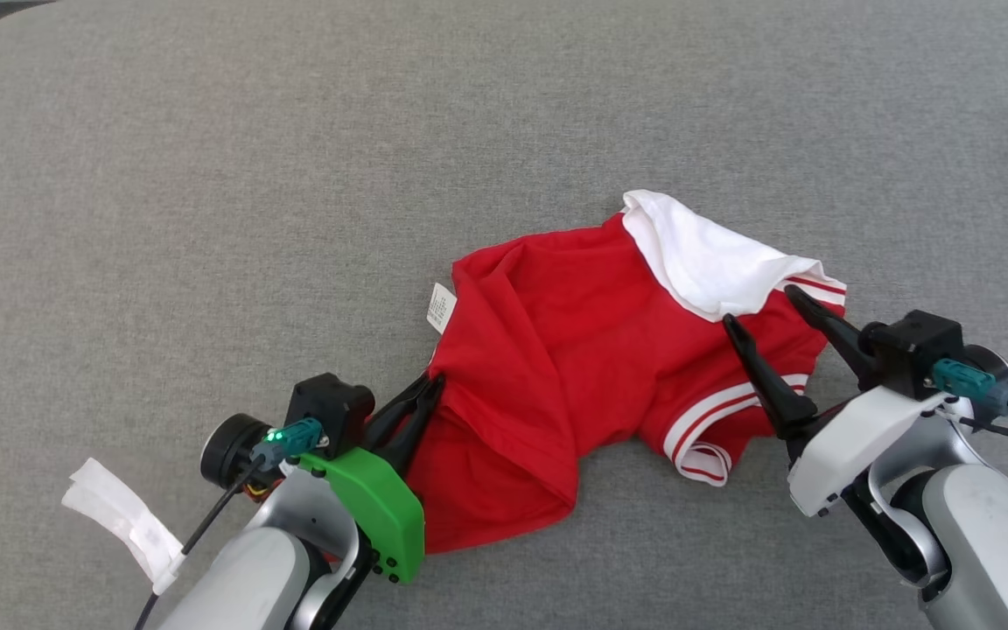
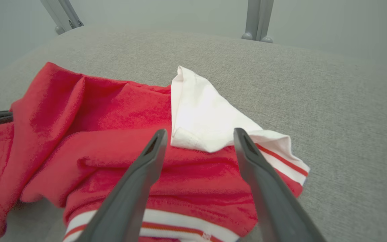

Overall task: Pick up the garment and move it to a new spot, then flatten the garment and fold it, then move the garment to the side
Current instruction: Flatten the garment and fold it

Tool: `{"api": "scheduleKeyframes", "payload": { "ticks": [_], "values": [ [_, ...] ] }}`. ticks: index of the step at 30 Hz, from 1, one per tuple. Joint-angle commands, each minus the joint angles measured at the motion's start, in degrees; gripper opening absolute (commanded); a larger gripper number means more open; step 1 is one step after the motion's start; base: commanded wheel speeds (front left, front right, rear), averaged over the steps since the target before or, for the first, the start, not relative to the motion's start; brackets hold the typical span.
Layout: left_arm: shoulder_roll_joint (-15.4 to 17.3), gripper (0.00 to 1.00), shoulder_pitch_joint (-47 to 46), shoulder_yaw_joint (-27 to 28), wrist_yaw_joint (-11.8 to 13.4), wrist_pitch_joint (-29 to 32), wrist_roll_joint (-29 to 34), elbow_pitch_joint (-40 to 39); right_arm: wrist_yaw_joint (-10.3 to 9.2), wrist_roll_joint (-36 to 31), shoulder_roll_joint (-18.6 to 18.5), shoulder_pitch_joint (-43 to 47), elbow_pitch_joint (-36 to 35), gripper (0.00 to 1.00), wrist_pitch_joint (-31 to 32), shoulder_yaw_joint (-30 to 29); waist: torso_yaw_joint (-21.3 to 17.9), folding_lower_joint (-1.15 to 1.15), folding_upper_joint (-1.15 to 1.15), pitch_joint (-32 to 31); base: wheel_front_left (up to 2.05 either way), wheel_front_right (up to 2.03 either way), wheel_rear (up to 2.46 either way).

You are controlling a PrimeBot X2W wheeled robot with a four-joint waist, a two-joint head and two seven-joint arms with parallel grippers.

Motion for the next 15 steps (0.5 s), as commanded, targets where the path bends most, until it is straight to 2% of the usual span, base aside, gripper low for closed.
{"api": "scheduleKeyframes", "payload": {
  "ticks": [1, 6, 7, 8, 9, 15],
  "values": [
    [-0.1, 0.0, -1.0, 0.0, -0.1, -0.6, 0.4, 0.4, -0.09, 0.7, -0.8, -1.2, 1.0, 1.0, 0.7, 1.1, 1.4, 0.0, 0.0, 1.3, 0.0, 0.0, 0.0],
    [-0.5, 0.0, -1.7, 0.0, 0.2, -1.6, 0.3, 1.1, -0.09, 2.5, -2.8, -3.9, 3.6, 1.0, 2.1, 4.1, 1.7, 0.0, 0.0, 1.4, 0.0, 0.0, 0.0],
    [-0.4, 0.0, -1.7, 0.1, 0.3, -1.9, 0.3, 1.1, -0.09, 2.5, -3.0, -4.4, 3.9, 0.89, 2.1, 4.3, 1.7, 0.0, 0.0, 1.4, 0.0, 0.0, 0.0],
    [-0.4, 0.0, -1.7, 0.2, 0.4, -2.1, 0.3, 1.2, -0.09, 2.6, -3.2, -4.8, 4.4, 0.47, 2.4, 4.6, 1.6, 0.0, 0.0, 1.4, 0.0, 0.0, 0.0],
    [-0.3, 0.0, -1.8, 0.3, 0.4, -2.3, 0.4, 1.2, -0.09, 2.8, -3.3, -5.1, 4.7, 0.0, 2.5, 5.0, 1.5, 0.0, 0.0, 1.4, 0.0, 0.0, 0.0],
    [0.1, 0.0, -2.2, 1.9, 2.0, -5.6, 1.3, 0.3, -0.09, 2.7, -3.8, -6.1, 5.4, 0.0, 0.3, 3.3, 1.1, 0.0, 0.0, 1.0, 0.0, 0.0, 0.0]
  ]
}}
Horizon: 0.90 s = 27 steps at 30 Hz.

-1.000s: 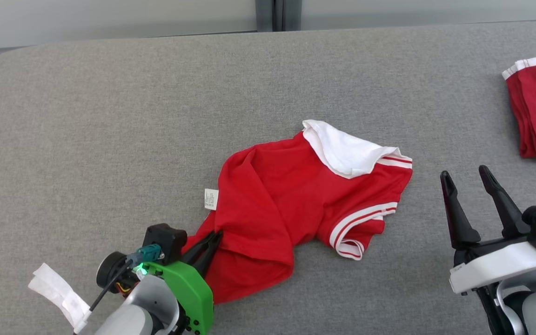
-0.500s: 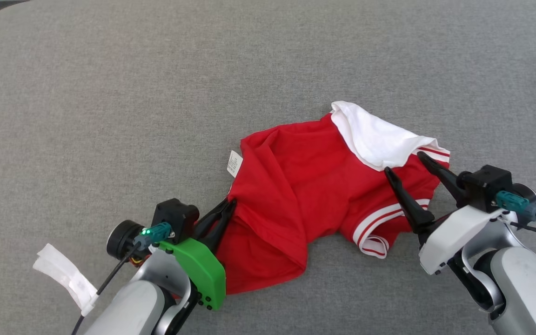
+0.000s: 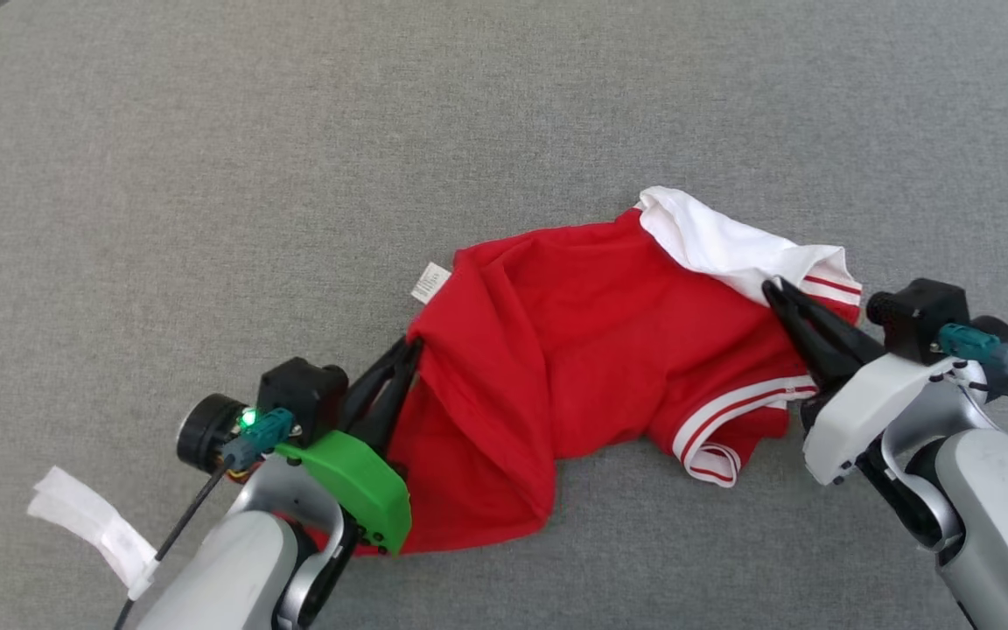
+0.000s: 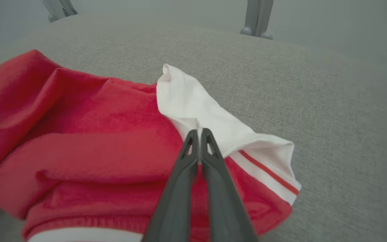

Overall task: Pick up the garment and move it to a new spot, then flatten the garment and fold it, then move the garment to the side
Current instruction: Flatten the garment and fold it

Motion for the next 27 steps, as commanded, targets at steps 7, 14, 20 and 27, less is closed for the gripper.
{"api": "scheduleKeyframes", "payload": {
  "ticks": [7, 14, 20, 27],
  "values": [
    [2.2, 0.0, -1.6, 5.7, 6.1, -6.9, 3.0, -4.7, -0.09, -1.8, 0.4, 0.6, -3.9, 0.0, -7.4, -8.0, -1.0, 0.0, 0.0, -2.7, 0.0, 0.0, 0.0],
    [5.4, 0.0, -2.0, 11.5, 11.7, -10.5, 5.5, -13.0, -0.09, -4.8, 1.2, 1.4, -13.2, 0.0, -11.5, -16.2, -2.7, 0.0, 0.0, -7.0, 0.0, 0.0, 0.0],
    [8.2, 0.0, -4.5, 15.3, 13.9, -10.9, 7.1, -20.9, -0.09, -7.3, 0.0, -0.8, -23.6, 0.0, -11.3, -22.3, -4.2, 0.0, 0.0, -10.3, 0.0, 0.0, 0.0],
    [12.4, 0.0, -10.1, 19.0, 14.9, -8.5, 9.7, -31.0, -0.09, -7.7, -4.2, -7.7, -34.5, 0.0, -7.8, -28.9, -5.7, 0.0, 0.0, -13.2, 0.0, 0.0, 0.0]
  ]
}}
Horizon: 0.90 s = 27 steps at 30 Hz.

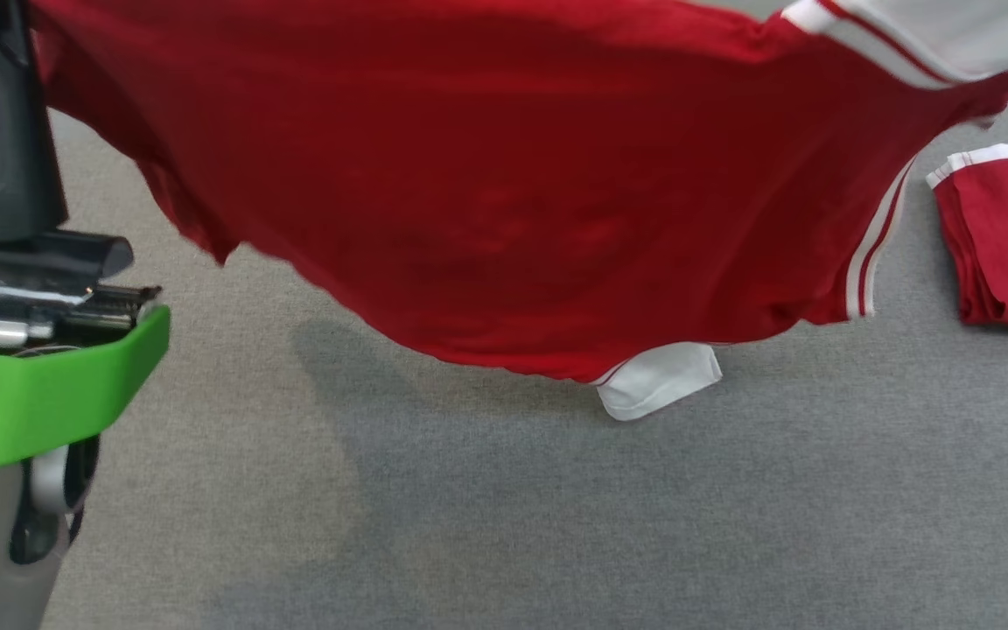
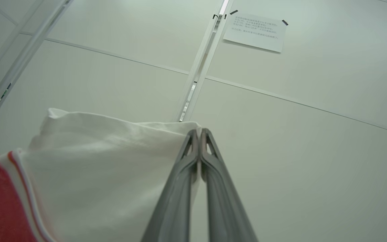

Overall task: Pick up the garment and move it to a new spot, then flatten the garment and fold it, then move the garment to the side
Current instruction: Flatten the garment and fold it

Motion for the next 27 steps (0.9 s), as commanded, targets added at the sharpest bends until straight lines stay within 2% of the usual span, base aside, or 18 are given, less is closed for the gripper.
{"api": "scheduleKeyframes", "payload": {
  "ticks": [1, 6, 10, 13, 18, 22, 27],
  "values": [
    [0.9, 0.0, -2.0, 0.5, -0.1, 0.6, 0.4, -1.5, -0.09, 0.5, -1.0, -1.8, -1.1, 0.0, 1.2, -0.7, -1.3, 0.0, 0.0, -1.6, 0.0, 0.0, 0.0],
    [2.7, 0.0, -7.0, 0.9, -1.2, 4.6, 0.8, -5.0, -0.09, 3.2, -3.4, -6.9, -2.7, 0.0, 4.5, -2.5, -1.9, 0.0, 0.0, -1.8, 0.0, 0.0, 0.0],
    [3.3, 0.0, -10.8, 0.3, -2.3, 7.6, -0.2, -4.5, -0.09, 5.7, -4.6, -10.0, -0.2, 0.0, 5.9, -3.1, -2.4, 0.0, 0.0, -0.4, 0.0, 0.0, 0.0],
    [2.5, 0.0, -14.1, -0.5, -3.5, 9.0, -1.3, -2.2, -0.09, 7.8, -5.5, -12.5, 3.2, 0.0, 6.0, -2.0, -2.6, 0.0, 0.0, 2.0, 0.0, 0.0, 0.0],
    [-0.7, 0.0, -21.0, -1.7, -6.0, 8.6, -4.6, 7.3, -0.09, 10.7, -6.3, -20.2, 11.6, 0.0, 4.8, 3.7, -3.1, 0.0, 0.0, 7.2, 0.0, 0.0, 0.0],
    [-4.4, 0.0, -28.6, -2.8, -8.3, 5.5, -6.0, 18.2, -0.09, 11.5, -5.9, -30.4, 20.9, 0.0, 3.1, 9.5, -3.0, 0.0, 0.0, 10.3, 0.0, 0.0, 0.0],
    [-8.1, 0.0, -39.5, -2.9, -11.3, 0.1, -6.8, 33.9, -0.09, 11.7, -3.6, -44.6, 33.9, 0.0, -0.1, 15.8, -3.2, 0.0, 0.0, 12.8, 0.0, 0.0, 0.0]
  ]
}}
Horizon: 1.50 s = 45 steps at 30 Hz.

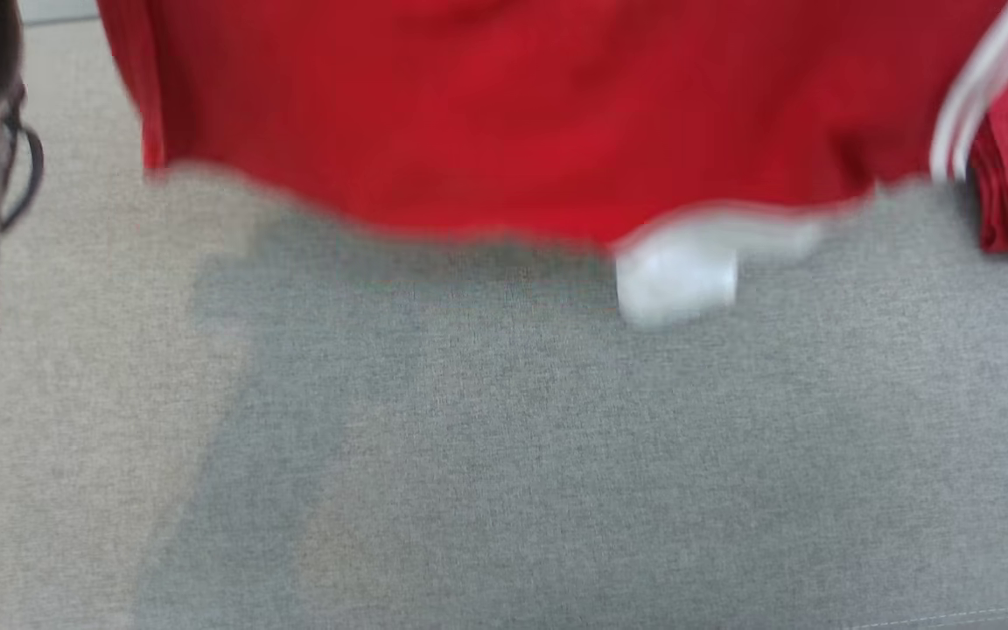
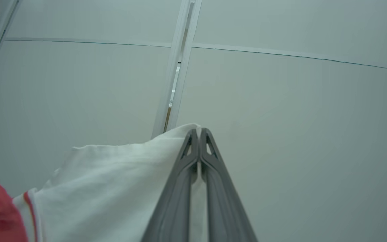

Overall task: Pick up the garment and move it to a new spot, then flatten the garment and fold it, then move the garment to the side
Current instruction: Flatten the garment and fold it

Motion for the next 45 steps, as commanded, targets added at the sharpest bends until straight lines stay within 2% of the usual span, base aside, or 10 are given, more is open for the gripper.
{"api": "scheduleKeyframes", "payload": {
  "ticks": [1, 5, 10, 17, 24, 27, 32, 38, 43, 45],
  "values": [
    [-0.6, 0.0, -2.9, 0.4, -0.7, -1.1, -0.6, 3.8, -0.09, -0.1, 1.0, -3.4, 3.1, 0.0, -1.1, 1.3, -0.5, 0.0, 0.0, 2.4, 0.0, 0.0, 0.0],
    [-2.1, 0.0, -9.5, 0.7, -2.3, -4.3, -0.9, 15.7, -0.1, 1.2, 5.6, -11.9, 14.7, 0.0, -4.0, 3.8, -1.3, 0.0, 0.0, 3.1, 0.0, 0.0, 0.0],
    [-4.0, 0.0, -11.9, 0.5, -3.6, -6.3, -1.5, 30.4, -0.09, 2.3, 11.9, -16.1, 29.3, 0.0, -6.5, 7.5, -2.2, 0.0, 0.0, 4.1, 0.0, 0.0, 0.0],
    [-7.6, 0.0, -5.7, 0.4, -4.8, -8.3, -3.1, 48.0, -0.09, 6.2, 19.1, -10.2, 43.7, 0.0, -10.0, 14.1, -2.8, 0.0, 0.0, 6.3, 0.0, 0.0, 0.0],
    [-10.7, 0.0, -0.4, 2.3, -5.7, -9.2, -5.5, 56.9, -0.09, 10.2, 22.7, -2.8, 49.6, 0.0, -11.8, 19.1, -3.0, 0.0, 0.0, 8.3, 0.0, 0.0, 0.0],
    [-11.8, 0.0, 1.4, 3.0, -5.7, -9.1, -4.8, 55.5, -0.09, 12.0, 22.4, 0.2, 48.6, 0.0, -12.1, 20.9, -2.8, 0.0, 0.0, 8.2, 0.0, 0.0, 0.0],
    [-10.4, 0.0, 7.8, 4.5, -5.9, -9.1, -1.7, 48.7, -0.09, 13.1, 20.3, 8.8, 39.3, 0.0, -12.1, 20.0, -3.0, 0.0, 0.0, 6.3, 0.0, 0.0, 0.0],
    [-10.4, 0.0, 22.9, 9.7, -6.0, -9.1, 1.7, 35.3, -0.08, 10.7, 17.5, 24.7, 25.5, 0.0, -12.1, 16.9, -3.4, 0.0, 0.0, 1.6, 0.0, 0.0, 0.0],
    [-10.4, 0.0, 36.1, 11.9, -7.3, -9.1, 4.5, 25.5, -0.08, 8.3, 15.5, 38.4, 14.8, 0.0, -12.1, 14.1, -3.7, 0.0, 0.0, -2.3, 0.0, 0.0, 0.0],
    [-10.0, 0.0, 41.0, 12.5, -6.9, -9.1, 5.5, 21.8, -0.09, 7.3, 14.9, 43.9, 10.9, 0.0, -12.1, 12.5, -3.6, 0.0, 0.0, -3.6, 0.0, 0.0, 0.0]
  ]
}}
